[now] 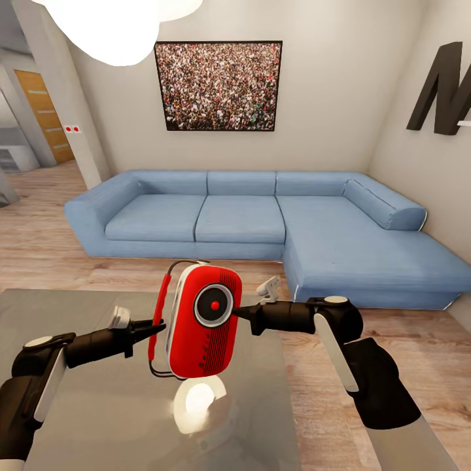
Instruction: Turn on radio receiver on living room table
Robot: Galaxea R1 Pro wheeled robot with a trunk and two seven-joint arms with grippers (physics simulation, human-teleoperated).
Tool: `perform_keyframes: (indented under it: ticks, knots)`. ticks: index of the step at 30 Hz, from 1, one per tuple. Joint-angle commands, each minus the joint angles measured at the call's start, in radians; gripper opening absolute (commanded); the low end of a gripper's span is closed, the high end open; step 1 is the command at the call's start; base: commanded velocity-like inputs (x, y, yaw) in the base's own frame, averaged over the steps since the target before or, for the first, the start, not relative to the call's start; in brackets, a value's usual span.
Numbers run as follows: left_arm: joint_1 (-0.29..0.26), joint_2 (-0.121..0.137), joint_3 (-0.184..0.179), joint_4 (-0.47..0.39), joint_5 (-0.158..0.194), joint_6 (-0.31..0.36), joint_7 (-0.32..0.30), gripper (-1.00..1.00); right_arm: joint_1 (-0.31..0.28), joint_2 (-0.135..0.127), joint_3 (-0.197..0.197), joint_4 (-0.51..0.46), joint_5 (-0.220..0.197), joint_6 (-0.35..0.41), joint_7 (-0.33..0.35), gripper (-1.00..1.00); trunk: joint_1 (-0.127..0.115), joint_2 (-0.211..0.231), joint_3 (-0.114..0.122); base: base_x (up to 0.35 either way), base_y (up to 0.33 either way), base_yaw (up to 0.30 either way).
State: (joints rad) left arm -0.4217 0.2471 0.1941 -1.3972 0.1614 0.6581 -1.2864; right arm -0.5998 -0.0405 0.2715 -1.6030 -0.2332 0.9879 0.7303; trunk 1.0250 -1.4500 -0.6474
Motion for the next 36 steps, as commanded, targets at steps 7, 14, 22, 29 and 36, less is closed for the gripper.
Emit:
perform_keyframes:
  ticks: [7, 14, 22, 29, 36]
  knots:
    - [0.000, 0.000, -0.001, 0.000, 0.004, 0.002, -0.001, -1.00, 0.000, 0.006, 0.014, 0.000, 0.000, -0.001, 0.000, -1.00, 0.000, 0.000, 0.000, 0.000, 0.000, 0.000]
    - [0.000, 0.000, -0.001, 0.000, 0.004, 0.001, -0.002, -1.00, 0.000, 0.008, 0.021, 0.000, 0.004, -0.002, -0.001, -1.00, 0.000, 0.000, 0.000, 0.000, 0.000, 0.000]
    - [0.000, 0.000, -0.003, 0.001, 0.004, 0.000, -0.002, -1.00, 0.000, 0.005, 0.024, 0.002, 0.046, -0.003, -0.011, -1.00, 0.000, 0.000, 0.000, 0.000, 0.000, 0.000]
    - [0.000, -0.002, -0.005, 0.004, 0.003, 0.000, -0.001, -1.00, 0.000, 0.012, 0.023, 0.003, 0.103, -0.003, -0.013, -1.00, 0.000, 0.000, 0.000, 0.000, 0.000, 0.000]
    - [0.000, -0.016, -0.008, 0.009, 0.002, -0.002, 0.000, -1.00, 0.000, 0.013, 0.024, 0.005, 0.106, -0.006, -0.019, -1.00, 0.000, 0.000, 0.000, 0.000, 0.000, 0.000]
